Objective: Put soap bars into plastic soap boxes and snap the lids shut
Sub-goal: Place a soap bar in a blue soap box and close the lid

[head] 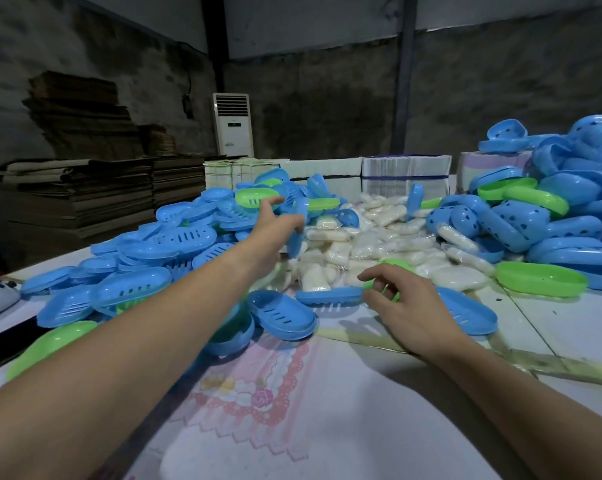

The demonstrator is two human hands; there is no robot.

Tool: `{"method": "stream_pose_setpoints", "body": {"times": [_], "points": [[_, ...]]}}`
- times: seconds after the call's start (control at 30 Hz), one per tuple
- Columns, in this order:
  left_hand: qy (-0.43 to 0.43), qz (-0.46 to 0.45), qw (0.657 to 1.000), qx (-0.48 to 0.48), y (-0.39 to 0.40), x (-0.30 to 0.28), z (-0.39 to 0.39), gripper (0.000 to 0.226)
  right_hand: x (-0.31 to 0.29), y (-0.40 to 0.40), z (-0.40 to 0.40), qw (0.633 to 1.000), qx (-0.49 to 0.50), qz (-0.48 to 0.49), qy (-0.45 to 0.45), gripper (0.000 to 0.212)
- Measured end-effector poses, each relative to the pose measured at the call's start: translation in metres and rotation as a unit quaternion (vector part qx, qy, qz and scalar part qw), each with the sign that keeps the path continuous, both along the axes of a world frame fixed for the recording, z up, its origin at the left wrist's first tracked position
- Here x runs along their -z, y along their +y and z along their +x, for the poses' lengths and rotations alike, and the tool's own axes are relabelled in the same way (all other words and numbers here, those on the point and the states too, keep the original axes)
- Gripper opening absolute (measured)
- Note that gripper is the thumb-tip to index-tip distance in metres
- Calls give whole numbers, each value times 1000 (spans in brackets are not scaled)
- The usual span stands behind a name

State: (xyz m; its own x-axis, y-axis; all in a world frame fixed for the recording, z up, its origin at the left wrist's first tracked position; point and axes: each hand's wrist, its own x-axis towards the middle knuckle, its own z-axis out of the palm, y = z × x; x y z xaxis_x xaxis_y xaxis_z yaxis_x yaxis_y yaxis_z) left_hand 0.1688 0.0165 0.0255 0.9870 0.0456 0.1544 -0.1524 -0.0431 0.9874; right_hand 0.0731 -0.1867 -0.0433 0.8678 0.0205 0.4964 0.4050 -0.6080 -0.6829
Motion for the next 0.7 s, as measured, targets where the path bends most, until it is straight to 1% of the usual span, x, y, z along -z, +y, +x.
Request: {"method": "stream_pose_setpoints", "body": {"times": [0.07, 0.13, 0.17, 0.27, 0.33, 0.43, 0.5, 0.57, 0.63, 0.7], "points": [[38, -113, 991, 67, -23, 1, -22, 61, -1, -4, 1, 1000, 17, 7, 1, 15], [61, -197, 972, 116, -40, 7, -38, 65, -1, -8, 2, 999, 34, 13, -7, 16], [69, -229, 961, 136, -46, 13, -45, 64, -1, -11, 3, 999, 46, 16, -15, 18], [100, -307, 930, 173, -56, 25, -59, 44, -6, -16, 3, 995, 83, 36, -40, 22], [101, -308, 929, 177, -57, 28, -64, 42, -9, -22, 5, 991, 117, 44, -45, 22], [80, -314, 926, 194, -55, 31, -64, 43, -15, -40, 9, 983, 172, 48, -48, 23], [76, -295, 930, 208, -54, 32, -64, 53, -16, -56, 12, 979, 202, 36, -23, 24], [71, -257, 937, 228, -56, 35, -65, 61, -16, -74, 15, 972, 232, 29, 2, 25], [67, -235, 938, 246, -57, 37, -68, 64, -15, -90, 18, 965, 260, 39, 19, 28], [60, -237, 934, 261, -59, 37, -70, 67, -14, -102, 18, 960, 275, 37, 47, 37]]}}
